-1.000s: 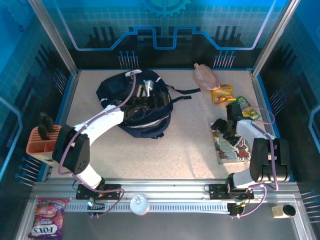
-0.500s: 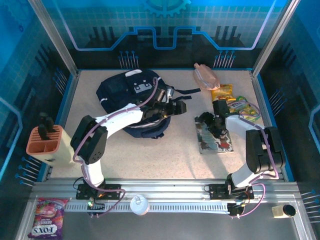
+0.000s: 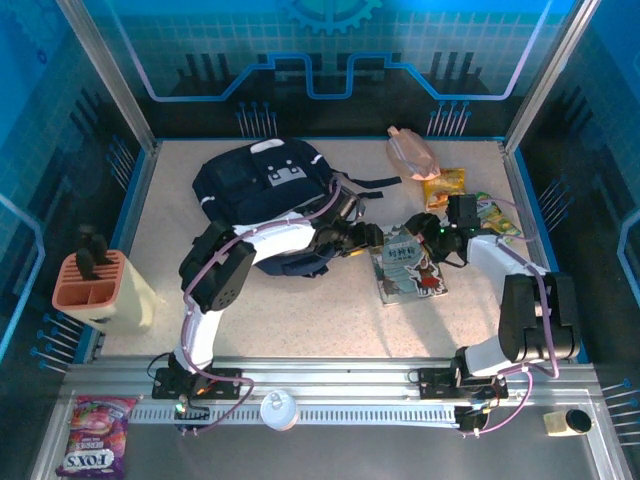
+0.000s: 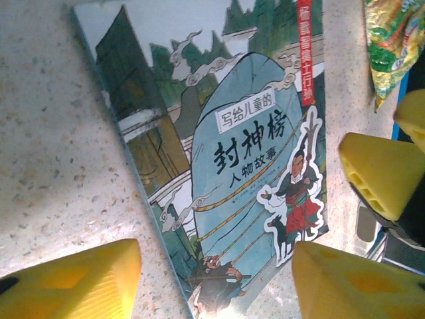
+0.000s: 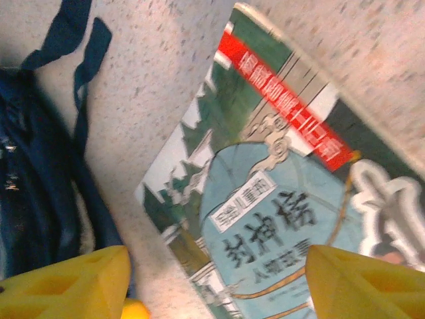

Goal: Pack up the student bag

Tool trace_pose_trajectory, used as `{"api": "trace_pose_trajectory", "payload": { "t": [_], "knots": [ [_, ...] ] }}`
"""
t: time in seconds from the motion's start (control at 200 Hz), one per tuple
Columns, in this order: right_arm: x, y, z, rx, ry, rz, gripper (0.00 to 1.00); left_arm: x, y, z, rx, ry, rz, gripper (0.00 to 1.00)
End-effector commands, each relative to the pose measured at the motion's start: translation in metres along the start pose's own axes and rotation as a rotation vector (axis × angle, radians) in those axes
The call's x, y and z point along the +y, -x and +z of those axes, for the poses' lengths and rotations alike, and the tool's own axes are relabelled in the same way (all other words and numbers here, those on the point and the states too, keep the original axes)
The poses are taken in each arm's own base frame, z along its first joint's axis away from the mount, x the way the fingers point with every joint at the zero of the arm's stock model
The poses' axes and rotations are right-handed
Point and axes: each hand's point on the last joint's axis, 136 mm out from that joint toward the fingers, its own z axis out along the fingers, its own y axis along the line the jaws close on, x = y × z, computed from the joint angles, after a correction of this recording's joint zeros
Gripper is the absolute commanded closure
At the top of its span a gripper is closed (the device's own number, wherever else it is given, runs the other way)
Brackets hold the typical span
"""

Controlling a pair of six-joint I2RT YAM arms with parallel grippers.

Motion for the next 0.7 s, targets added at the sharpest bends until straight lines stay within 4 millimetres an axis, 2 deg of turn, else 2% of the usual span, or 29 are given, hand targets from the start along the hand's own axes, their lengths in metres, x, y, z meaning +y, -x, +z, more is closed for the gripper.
{"api": "trace_pose_trajectory", "payload": {
  "t": [0.0,0.175,0.42,0.695],
  "knots": [
    [-0.021,0.001,-0.003,0.017,-0.114,-0.08,0.31,-0.005,-0.001,0.007,0.001,0.0,-0.046,0.39],
    [-0.029,-0.003,0.01,0.076,-0.14,-0.111,0.41,0.009,-0.004,0.014,0.006,0.081,-0.038,0.4],
    [-0.05,-0.006,0.021,0.095,-0.213,-0.095,0.4,0.014,-0.01,0.025,0.035,0.08,-0.056,0.43],
    [-0.062,-0.017,0.028,0.129,-0.208,-0.029,0.39,0.013,-0.013,0.034,0.067,0.061,-0.064,0.44]
  ]
}}
